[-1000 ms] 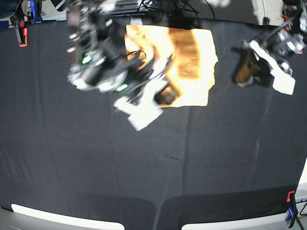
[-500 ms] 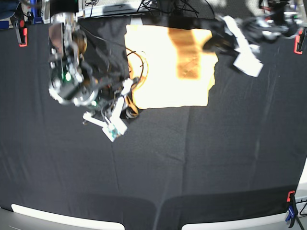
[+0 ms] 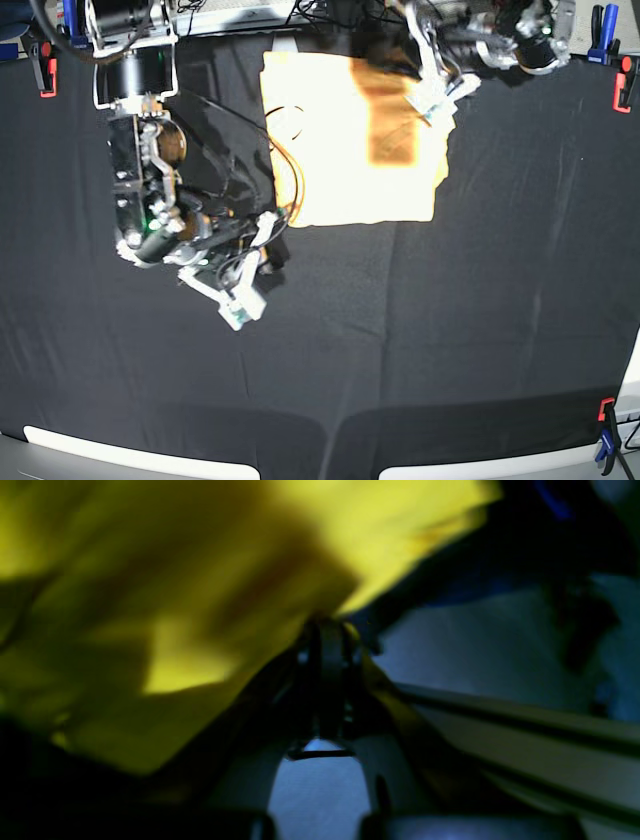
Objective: Layout the t-shirt on the table in an organized manner, then fold the t-shirt properly
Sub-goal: 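Grasp the folded bundle's corners with both grippers, then rotate and straighten the folded bundle with both grippers, then release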
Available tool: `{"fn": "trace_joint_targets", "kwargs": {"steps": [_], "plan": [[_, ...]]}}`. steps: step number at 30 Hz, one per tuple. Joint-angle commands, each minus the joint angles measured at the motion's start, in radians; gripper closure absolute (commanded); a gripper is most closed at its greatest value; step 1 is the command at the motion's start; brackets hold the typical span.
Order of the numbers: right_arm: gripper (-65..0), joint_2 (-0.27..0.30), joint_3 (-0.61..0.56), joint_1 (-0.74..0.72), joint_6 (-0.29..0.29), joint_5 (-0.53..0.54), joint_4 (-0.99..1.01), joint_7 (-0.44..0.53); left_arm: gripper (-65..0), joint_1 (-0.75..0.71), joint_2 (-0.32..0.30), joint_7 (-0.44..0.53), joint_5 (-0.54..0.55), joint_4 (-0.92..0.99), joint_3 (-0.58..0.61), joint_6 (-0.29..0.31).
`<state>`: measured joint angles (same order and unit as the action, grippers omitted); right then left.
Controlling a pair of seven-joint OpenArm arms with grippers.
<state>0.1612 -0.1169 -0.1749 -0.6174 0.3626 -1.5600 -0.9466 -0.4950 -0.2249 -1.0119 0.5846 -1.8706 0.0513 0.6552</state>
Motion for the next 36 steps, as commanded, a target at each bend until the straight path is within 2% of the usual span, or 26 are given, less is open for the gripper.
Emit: {"fn": "trace_joint_targets", "kwargs": {"steps": [1,5,9,12,16,19,24,28,36], "plan": [[0.0,0.003,-0.007,-0.027,-0.004,0.010,-0.015,0.022,0.0,0.000,-0.003,0.026,-0.019,0.012,-0.002,-0.001],[0.0,0.005,-0.045,-0.027,-0.004,0.007,-0.015,0.010,0.0,0.019,-0.005,0.045,-0.125,0.105,-0.005,-0.002],[0.0,0.006,-0.056,-0.027,-0.012,0.007,-0.015,-0.031,0.0,0.063,-0.018,0.069,-0.177,0.169,-0.011,-0.079],[0.0,0.028,-0.055,-0.027,-0.026,0.019,-0.015,-0.054,0.0,0.094,-0.037,0.104,-0.175,0.176,-0.036,-0.114],[0.0,0.077,-0.055,-0.024,-0.027,0.043,-0.015,-0.074,0.0,0.135,-0.047,0.121,-0.174,0.176,-0.109,-0.114],[0.0,0.095,-0.056,-0.015,-0.037,0.087,-0.015,-0.100,0.0,0.164,-0.047,0.169,-0.173,0.176,-0.169,-0.114],[0.0,0.081,-0.056,0.014,-0.042,0.167,-0.015,-0.108,0.0,0.219,-0.047,0.203,-0.174,0.176,-0.201,-0.114],[0.0,0.054,-0.056,0.045,-0.064,0.171,-0.015,-0.166,0.0,0.252,-0.047,0.208,-0.182,0.176,-0.200,-0.140],[0.0,0.048,-0.056,0.138,-0.073,0.218,-0.030,-0.185,0.0,0.268,-0.047,0.282,-0.202,0.176,-0.200,-0.155]]}}
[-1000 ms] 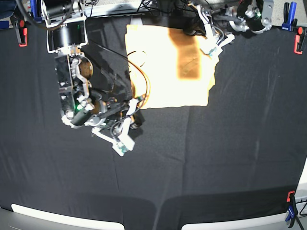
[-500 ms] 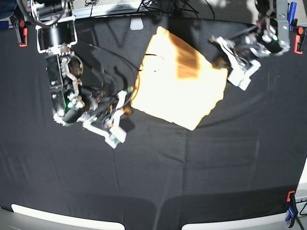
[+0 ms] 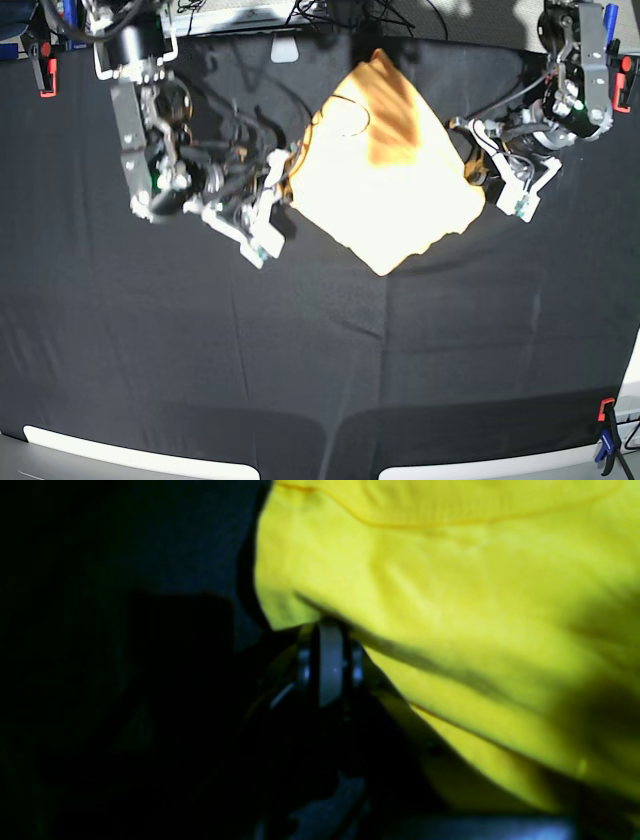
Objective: Layout the t-shirt on the table in an organized manner, then fold the t-shirt properly
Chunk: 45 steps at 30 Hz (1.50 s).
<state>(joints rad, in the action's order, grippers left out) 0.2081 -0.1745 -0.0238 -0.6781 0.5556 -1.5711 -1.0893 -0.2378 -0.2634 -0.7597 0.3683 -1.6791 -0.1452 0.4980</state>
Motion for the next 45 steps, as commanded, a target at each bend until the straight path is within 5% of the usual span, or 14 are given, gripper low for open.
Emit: {"fn": "trace_joint_targets", "kwargs": {"steps": [1,14,21,25,45], "plan": [[0.0,0.000,0.002,0.004,-0.020,0.025,-0.029,-0.042,0.0,0.011,-0.009,0.036,0.014,-0.016,-0.004,0.002],[0.0,-0.001,-0.122,0.192,-0.020,0.020,-0.142,0.076,0.0,0.011,-0.008,0.103,0.014,-0.016,-0.004,0.002],[0.0,0.000,-0.140,0.200,0.056,-0.036,-0.159,0.114,0.0,0.010,-0.009,0.108,0.021,-0.016,-0.004,-0.018],[0.0,0.000,-0.062,0.225,0.070,-0.036,-0.222,0.132,0.0,-0.007,-0.009,0.142,0.033,-0.029,-0.016,-0.080],[0.0,-0.001,0.546,0.652,0.068,-0.020,-0.547,0.110,0.0,-0.446,-0.009,0.120,0.104,-0.327,-0.210,-0.079]]}}
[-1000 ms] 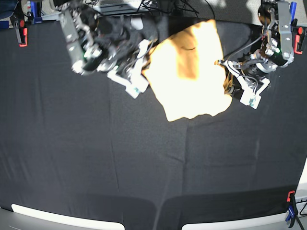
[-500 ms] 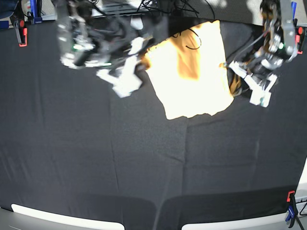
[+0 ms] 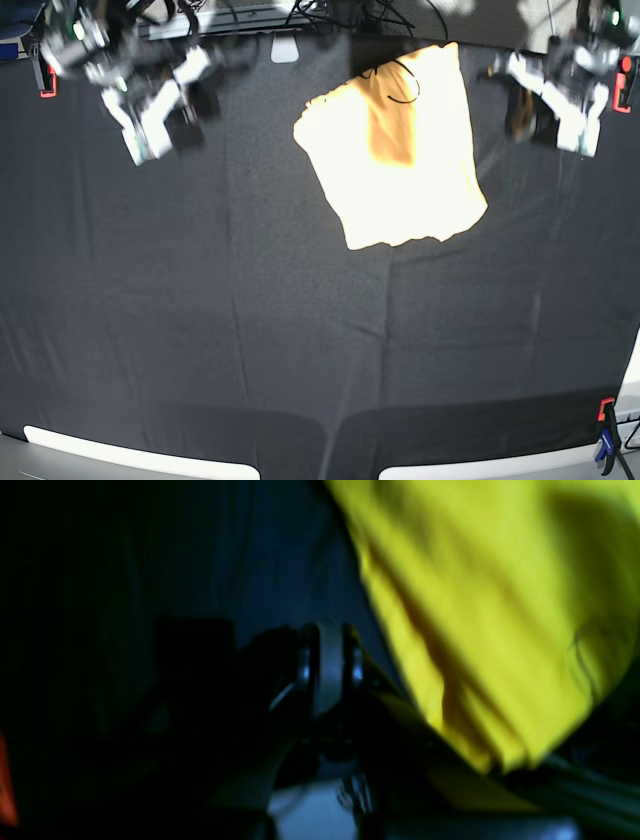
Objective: Layout the t-shirt on the table in an organized manner, then fold the t-shirt properly
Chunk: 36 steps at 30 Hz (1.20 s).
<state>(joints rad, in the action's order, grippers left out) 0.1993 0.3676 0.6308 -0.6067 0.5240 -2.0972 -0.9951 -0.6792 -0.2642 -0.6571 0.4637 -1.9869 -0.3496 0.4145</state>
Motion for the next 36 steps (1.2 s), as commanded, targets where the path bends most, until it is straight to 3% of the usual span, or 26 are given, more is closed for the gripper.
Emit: {"fn": "trace_joint_targets", "kwargs": {"steps": [1,10,15,18,22,26,32,36], "plan": [[0.0,0.008,0.019,0.027,-0.003,0.012,-0.032,0.015,0.0,-0.029,-0.008,0.015,0.008,-0.019,-0.005,0.004],[0.0,0.008,0.063,0.272,-0.004,0.011,-0.060,-0.026,0.0,-0.225,-0.008,0.014,0.008,-0.019,-0.005,0.027],[0.0,-0.030,0.062,0.337,-0.007,-0.037,-0.050,-0.039,0.0,-0.288,-0.008,0.015,0.009,0.013,-0.003,0.027],[0.0,-0.056,0.061,0.336,-0.043,-0.056,-0.015,-0.043,0.0,-0.290,-0.008,0.023,0.009,0.097,-0.003,0.027],[0.0,-0.052,0.029,0.334,-0.064,-0.078,0.089,-0.002,0.0,-0.273,-0.007,0.117,0.009,0.275,-0.003,0.027],[0.0,-0.019,-0.045,0.296,-0.064,-0.132,0.251,0.046,0.0,-0.216,0.004,0.154,0.009,0.446,-0.003,0.029],[0.0,0.079,-0.201,0.170,-0.060,-0.153,0.553,0.060,0.0,-0.126,0.029,0.173,0.008,0.652,-0.003,0.094],[0.0,0.109,-0.283,0.064,-0.017,-0.250,0.777,0.135,0.0,-0.077,0.037,0.310,0.007,0.829,-0.003,0.095]]}}
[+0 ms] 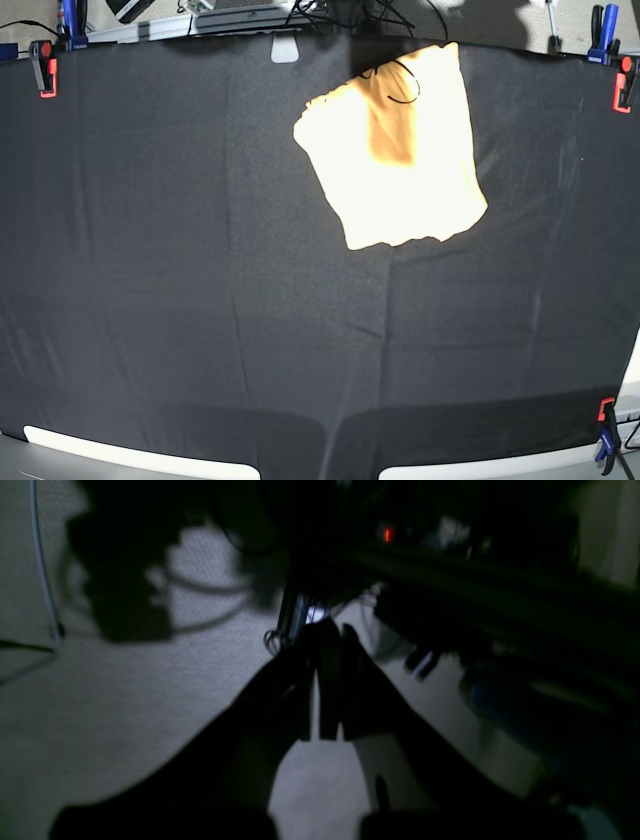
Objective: Layout the t-shirt on the table in an organized manner, then fold the t-shirt properly
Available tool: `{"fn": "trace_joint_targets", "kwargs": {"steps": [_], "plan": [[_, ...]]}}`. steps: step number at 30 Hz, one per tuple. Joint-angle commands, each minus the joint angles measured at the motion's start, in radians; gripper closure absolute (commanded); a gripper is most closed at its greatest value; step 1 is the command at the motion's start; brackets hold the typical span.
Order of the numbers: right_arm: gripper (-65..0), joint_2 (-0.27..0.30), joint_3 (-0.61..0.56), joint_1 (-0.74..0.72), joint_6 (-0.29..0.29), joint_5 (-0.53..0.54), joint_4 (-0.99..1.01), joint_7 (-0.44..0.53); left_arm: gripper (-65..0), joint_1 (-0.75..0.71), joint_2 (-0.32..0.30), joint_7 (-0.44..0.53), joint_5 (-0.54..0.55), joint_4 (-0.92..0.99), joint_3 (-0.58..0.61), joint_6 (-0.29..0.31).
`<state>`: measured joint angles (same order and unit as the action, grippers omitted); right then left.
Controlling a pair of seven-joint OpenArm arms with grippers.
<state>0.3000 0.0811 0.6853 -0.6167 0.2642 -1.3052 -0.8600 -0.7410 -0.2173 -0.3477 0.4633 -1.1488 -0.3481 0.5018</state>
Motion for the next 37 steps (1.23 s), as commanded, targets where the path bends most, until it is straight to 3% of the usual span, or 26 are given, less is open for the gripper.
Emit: {"fn": "trace_joint_targets", "kwargs": {"steps": [1,2,4,10,15,18,20,23,25,37], "plan": [[0.0,0.012,-0.013,-0.017,0.026,-0.005,0.041,0.016,0.0,-0.001,-0.010,0.043,0.004,0.040,-0.005,0.008],[0.0,0.015,-0.027,-0.044,0.078,-0.015,0.096,0.037,0.0,0.017,-0.010,0.085,-0.018,0.091,-0.005,0.008],[0.0,0.015,-0.053,-0.104,0.119,-0.052,0.204,0.098,0.0,0.061,-0.011,0.161,-0.095,0.195,-0.005,0.007],[0.0,0.012,-0.084,-0.253,0.125,-0.090,0.509,0.349,0.0,0.208,-0.010,0.317,-0.160,0.483,-0.005,0.007],[0.0,0.013,-0.084,-0.372,0.129,-0.090,0.736,0.500,0.0,0.336,0.010,0.335,-0.161,0.668,-0.005,0.006],[0.0,0.013,-0.084,-0.435,0.129,-0.089,0.830,0.529,0.0,0.391,0.040,0.348,-0.180,0.724,-0.005,0.002],[0.0,0.013,-0.084,-0.469,0.129,-0.089,0.863,0.533,0.0,0.418,0.068,0.362,-0.254,0.734,-0.005,-0.023],[0.0,0.013,-0.084,-0.497,0.129,-0.084,0.869,0.541,-5.8,0.443,0.109,0.383,-0.299,0.733,-0.005,-0.113],[0.0,0.013,-0.084,-0.508,0.129,-0.072,0.869,0.546,-6.1,0.451,0.129,0.407,-0.299,0.733,-0.005,-0.163],[0.0,0.009,-0.084,-0.522,0.129,-0.071,0.869,0.573,-6.1,0.464,0.139,0.424,-0.298,0.733,-0.005,-0.174]]}}
